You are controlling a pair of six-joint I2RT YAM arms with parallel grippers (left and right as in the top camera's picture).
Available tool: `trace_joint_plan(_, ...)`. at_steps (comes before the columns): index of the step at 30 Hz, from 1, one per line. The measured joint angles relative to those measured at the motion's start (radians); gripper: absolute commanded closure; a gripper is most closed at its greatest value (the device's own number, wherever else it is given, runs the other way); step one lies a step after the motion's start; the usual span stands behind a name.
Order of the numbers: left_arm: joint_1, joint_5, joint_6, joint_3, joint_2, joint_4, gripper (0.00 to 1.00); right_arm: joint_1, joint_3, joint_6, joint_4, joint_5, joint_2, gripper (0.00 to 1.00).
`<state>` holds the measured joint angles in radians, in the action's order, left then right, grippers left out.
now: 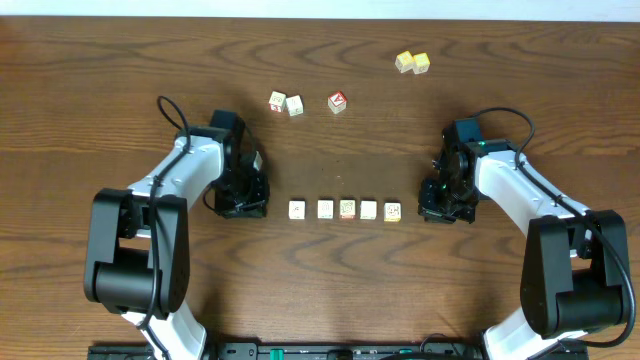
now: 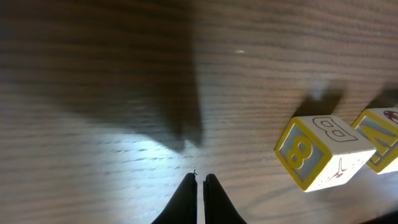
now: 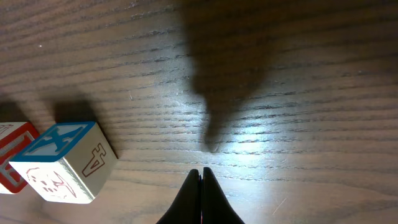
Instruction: Lift 5 blocks
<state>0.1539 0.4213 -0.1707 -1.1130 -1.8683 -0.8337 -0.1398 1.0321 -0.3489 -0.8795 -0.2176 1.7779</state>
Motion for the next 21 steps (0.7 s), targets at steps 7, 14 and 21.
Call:
trace_joint_plan(7,0.038,0.023,-0.006,0.055,0.0,0.131,0.93,0.0,0.0,-0.003,0.004,-0.015,0.0,0.99)
trace_joint_plan(14,0.046,0.043,-0.025,0.058,0.0,0.214,0.93,-0.002,0.0,-0.003,-0.002,-0.018,0.0,0.99)
trace_joint_plan(21,0.05,0.045,-0.043,0.058,0.0,0.217,0.93,-0.041,0.0,-0.007,0.011,-0.018,0.0,0.99)
